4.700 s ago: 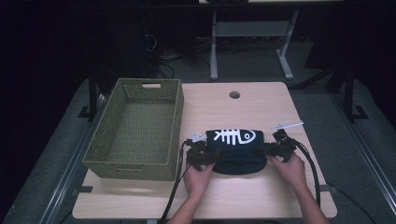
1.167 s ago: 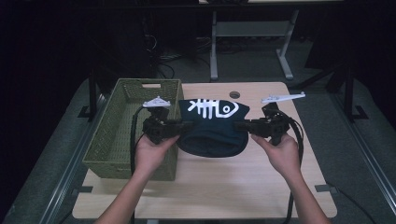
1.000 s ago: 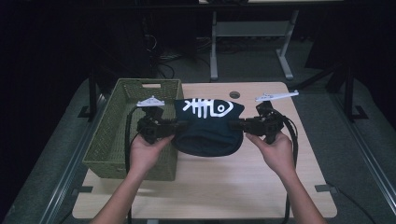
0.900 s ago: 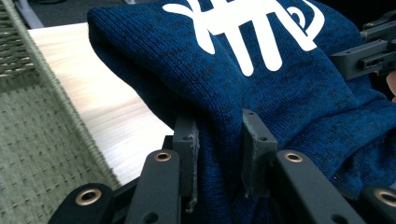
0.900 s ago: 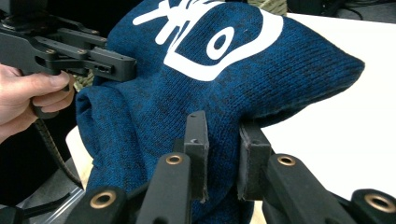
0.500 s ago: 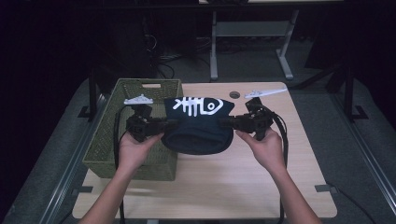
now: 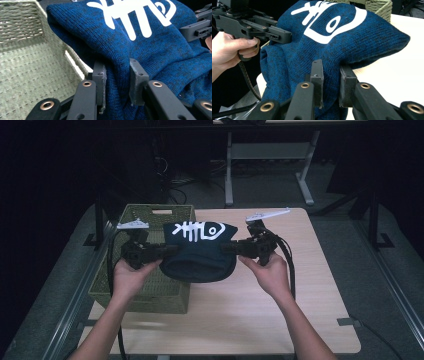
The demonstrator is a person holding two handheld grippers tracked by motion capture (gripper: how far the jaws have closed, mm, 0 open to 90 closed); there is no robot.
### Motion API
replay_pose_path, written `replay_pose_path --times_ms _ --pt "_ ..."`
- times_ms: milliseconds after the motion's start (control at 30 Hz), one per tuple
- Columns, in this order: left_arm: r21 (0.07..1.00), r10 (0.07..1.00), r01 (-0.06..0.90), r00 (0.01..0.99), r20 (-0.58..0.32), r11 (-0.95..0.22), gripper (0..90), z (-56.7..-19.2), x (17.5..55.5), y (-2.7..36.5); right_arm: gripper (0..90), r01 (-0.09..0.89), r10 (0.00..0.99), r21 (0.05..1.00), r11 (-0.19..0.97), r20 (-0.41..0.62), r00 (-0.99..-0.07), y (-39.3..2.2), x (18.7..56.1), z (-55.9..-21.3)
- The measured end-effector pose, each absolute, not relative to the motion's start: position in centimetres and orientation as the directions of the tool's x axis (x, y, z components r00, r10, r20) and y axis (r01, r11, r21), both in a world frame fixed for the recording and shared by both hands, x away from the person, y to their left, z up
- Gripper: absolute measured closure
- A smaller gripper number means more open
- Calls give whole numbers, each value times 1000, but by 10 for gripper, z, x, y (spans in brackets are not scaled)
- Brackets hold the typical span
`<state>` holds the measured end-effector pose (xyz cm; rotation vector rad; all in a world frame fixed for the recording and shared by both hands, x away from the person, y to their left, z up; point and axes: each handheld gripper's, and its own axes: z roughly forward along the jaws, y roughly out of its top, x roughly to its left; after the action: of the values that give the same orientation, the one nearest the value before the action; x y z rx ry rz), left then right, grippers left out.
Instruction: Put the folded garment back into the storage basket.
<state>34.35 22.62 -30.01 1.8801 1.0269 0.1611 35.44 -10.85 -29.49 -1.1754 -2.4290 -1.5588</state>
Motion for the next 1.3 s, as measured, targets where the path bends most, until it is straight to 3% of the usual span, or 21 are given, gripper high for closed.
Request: replay_pose_path --times_ms 1300 --pt "778 756 607 582 -298 -161 691 -304 347 308 766 600 515 768 223 430 -742 -25 378 -303"
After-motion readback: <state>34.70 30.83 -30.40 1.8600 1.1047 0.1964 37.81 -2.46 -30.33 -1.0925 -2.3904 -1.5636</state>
